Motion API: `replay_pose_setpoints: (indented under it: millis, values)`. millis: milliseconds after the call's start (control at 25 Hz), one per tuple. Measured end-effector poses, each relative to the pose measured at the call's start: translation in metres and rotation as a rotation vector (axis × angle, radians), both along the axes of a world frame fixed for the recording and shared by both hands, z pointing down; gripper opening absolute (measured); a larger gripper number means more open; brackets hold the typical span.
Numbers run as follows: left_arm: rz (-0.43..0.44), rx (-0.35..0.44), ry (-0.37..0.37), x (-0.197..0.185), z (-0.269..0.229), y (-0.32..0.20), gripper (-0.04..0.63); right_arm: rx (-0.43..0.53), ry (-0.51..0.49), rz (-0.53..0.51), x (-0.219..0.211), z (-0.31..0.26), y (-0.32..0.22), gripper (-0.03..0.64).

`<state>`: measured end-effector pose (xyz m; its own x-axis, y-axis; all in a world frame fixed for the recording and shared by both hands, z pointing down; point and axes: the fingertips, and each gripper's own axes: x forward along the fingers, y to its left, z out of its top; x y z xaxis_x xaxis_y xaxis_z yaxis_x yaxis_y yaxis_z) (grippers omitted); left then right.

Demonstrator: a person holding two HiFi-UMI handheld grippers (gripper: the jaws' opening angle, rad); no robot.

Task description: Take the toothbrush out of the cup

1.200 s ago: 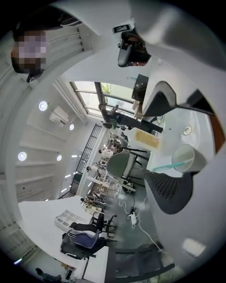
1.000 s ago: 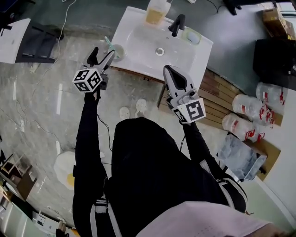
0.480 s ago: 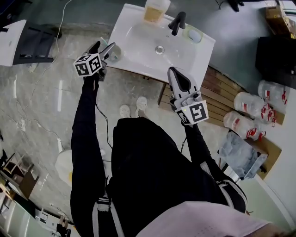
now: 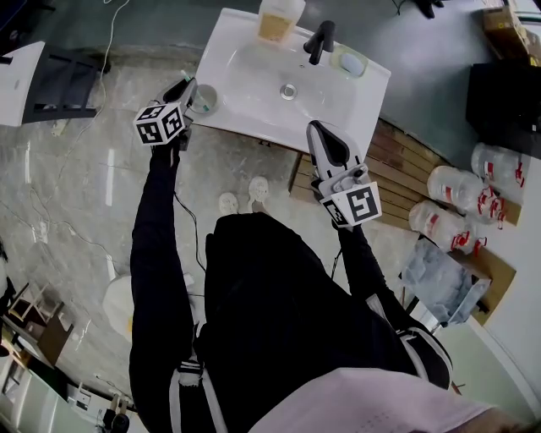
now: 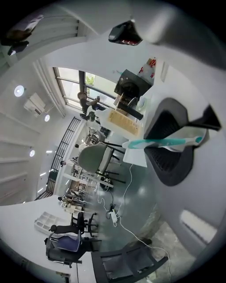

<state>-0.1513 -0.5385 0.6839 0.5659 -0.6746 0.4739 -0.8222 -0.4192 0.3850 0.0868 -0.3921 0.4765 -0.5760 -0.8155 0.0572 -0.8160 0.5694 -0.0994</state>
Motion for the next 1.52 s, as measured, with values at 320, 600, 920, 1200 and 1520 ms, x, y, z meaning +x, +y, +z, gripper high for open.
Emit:
replay_pose_setpoints:
  millis: [320,600,920,1200,1520]
  values:
    - [0.046,0.089,-0.008,0.000,-0.030,0.003,0.060,0.017,0.003,-0.002,-0.002,-0.010,0.004,0.000]
    - [0.034,0.235,0.047,-0.008,-0.095,0.017,0.058,0.056,-0.001,-0.017,-0.014,-0.030,0.014,0.000]
    - [0.066,0.498,0.050,-0.007,-0.229,0.094,0.058,0.093,-0.039,-0.008,-0.020,-0.071,0.040,0.000]
    - [0.040,0.652,-0.004,-0.012,-0.306,0.186,0.058,0.135,-0.059,0.012,-0.026,-0.111,0.078,0.004]
    - [0.047,0.688,-0.053,-0.004,-0.328,0.262,0.058,0.135,-0.064,0.014,-0.036,-0.126,0.118,0.008]
